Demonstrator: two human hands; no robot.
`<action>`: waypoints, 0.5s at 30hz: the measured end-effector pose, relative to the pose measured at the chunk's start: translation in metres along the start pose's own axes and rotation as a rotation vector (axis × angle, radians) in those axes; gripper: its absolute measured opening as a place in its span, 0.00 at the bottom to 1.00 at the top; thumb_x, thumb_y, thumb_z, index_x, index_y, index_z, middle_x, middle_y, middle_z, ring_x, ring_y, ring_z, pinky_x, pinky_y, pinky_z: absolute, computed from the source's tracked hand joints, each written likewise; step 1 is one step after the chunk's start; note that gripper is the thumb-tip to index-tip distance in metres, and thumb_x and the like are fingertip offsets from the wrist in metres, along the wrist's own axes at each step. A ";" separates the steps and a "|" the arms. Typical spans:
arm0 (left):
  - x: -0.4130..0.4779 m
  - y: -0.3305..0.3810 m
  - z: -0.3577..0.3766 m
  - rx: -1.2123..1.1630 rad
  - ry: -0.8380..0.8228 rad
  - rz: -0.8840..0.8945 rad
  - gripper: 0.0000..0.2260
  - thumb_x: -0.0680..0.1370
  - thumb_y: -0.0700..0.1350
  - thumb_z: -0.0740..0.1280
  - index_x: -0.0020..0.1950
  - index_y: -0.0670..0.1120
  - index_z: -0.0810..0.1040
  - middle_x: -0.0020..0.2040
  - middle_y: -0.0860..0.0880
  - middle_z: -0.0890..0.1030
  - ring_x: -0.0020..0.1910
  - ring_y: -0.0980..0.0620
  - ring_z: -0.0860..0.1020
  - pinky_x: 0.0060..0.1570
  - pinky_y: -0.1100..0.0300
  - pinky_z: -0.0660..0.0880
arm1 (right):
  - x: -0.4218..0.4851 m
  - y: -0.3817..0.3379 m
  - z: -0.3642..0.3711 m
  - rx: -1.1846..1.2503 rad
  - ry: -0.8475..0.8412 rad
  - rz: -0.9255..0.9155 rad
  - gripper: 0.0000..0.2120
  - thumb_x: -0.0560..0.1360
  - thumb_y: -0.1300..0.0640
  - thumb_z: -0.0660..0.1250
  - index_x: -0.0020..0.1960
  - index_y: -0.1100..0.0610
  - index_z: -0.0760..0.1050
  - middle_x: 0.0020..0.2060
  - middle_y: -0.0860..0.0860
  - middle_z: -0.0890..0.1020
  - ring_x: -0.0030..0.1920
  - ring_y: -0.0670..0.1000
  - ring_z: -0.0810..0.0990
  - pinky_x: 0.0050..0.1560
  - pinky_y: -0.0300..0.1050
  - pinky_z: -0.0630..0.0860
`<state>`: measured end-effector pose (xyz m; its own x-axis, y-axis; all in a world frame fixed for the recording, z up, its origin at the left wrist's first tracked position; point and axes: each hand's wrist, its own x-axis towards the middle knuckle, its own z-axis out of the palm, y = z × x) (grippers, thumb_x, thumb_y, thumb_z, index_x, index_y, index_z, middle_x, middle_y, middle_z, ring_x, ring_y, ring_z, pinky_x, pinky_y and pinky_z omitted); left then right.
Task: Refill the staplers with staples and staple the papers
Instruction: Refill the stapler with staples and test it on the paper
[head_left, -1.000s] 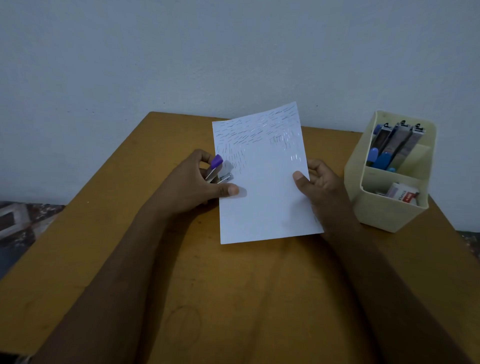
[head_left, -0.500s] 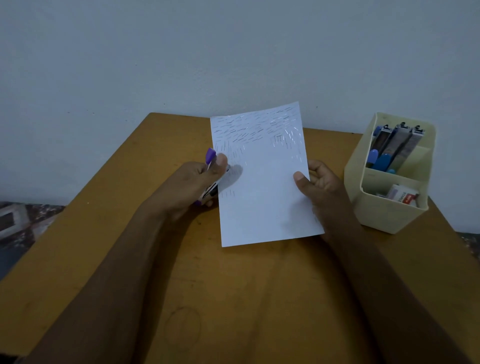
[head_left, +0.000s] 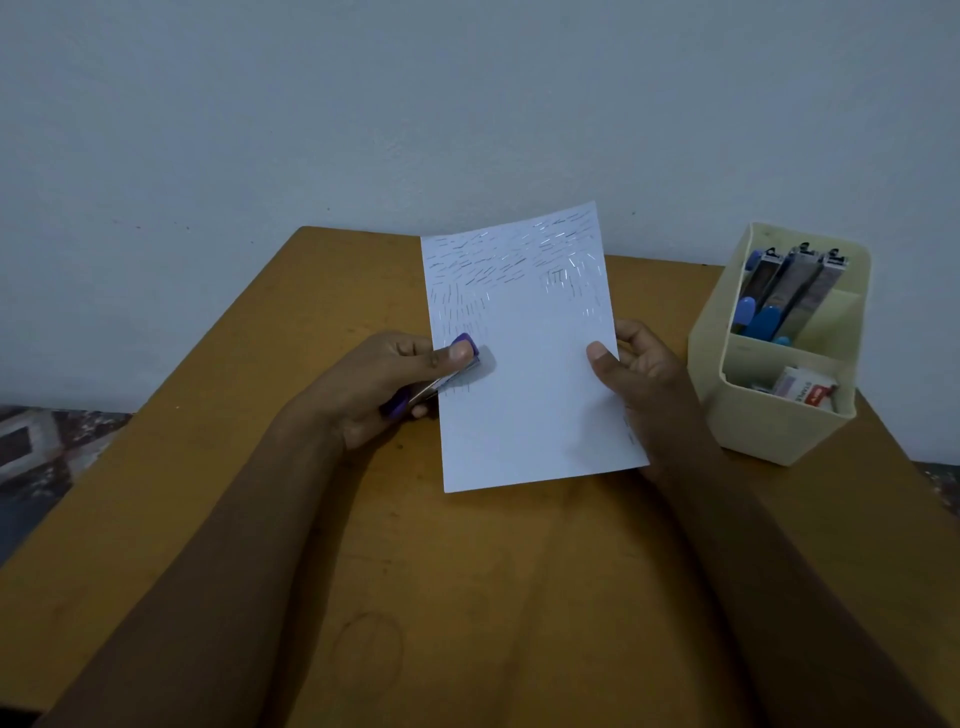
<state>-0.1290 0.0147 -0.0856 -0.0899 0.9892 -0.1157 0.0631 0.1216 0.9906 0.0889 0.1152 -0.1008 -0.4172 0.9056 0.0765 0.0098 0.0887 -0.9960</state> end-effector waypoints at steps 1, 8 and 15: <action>-0.001 0.001 0.001 -0.006 -0.012 0.000 0.20 0.63 0.61 0.76 0.31 0.45 0.79 0.30 0.53 0.79 0.26 0.59 0.71 0.26 0.67 0.66 | 0.000 0.000 0.000 0.007 -0.005 0.002 0.09 0.77 0.56 0.64 0.57 0.52 0.72 0.52 0.50 0.83 0.50 0.53 0.83 0.54 0.57 0.78; 0.000 -0.001 0.004 -0.090 -0.056 0.034 0.27 0.53 0.66 0.79 0.45 0.51 0.85 0.41 0.52 0.83 0.31 0.59 0.74 0.25 0.67 0.66 | -0.004 -0.003 0.001 0.004 -0.056 -0.001 0.12 0.78 0.54 0.63 0.61 0.53 0.71 0.54 0.49 0.82 0.52 0.53 0.82 0.54 0.57 0.78; -0.002 0.001 0.010 0.011 0.011 0.023 0.22 0.64 0.57 0.75 0.53 0.47 0.82 0.48 0.48 0.84 0.38 0.52 0.73 0.28 0.64 0.65 | -0.004 -0.002 0.000 -0.021 -0.058 -0.025 0.12 0.78 0.56 0.61 0.61 0.54 0.72 0.54 0.49 0.82 0.52 0.51 0.82 0.55 0.54 0.78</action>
<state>-0.1185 0.0136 -0.0848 -0.0990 0.9908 -0.0923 0.0761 0.1000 0.9921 0.0905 0.1111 -0.0987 -0.4697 0.8773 0.0983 0.0175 0.1206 -0.9925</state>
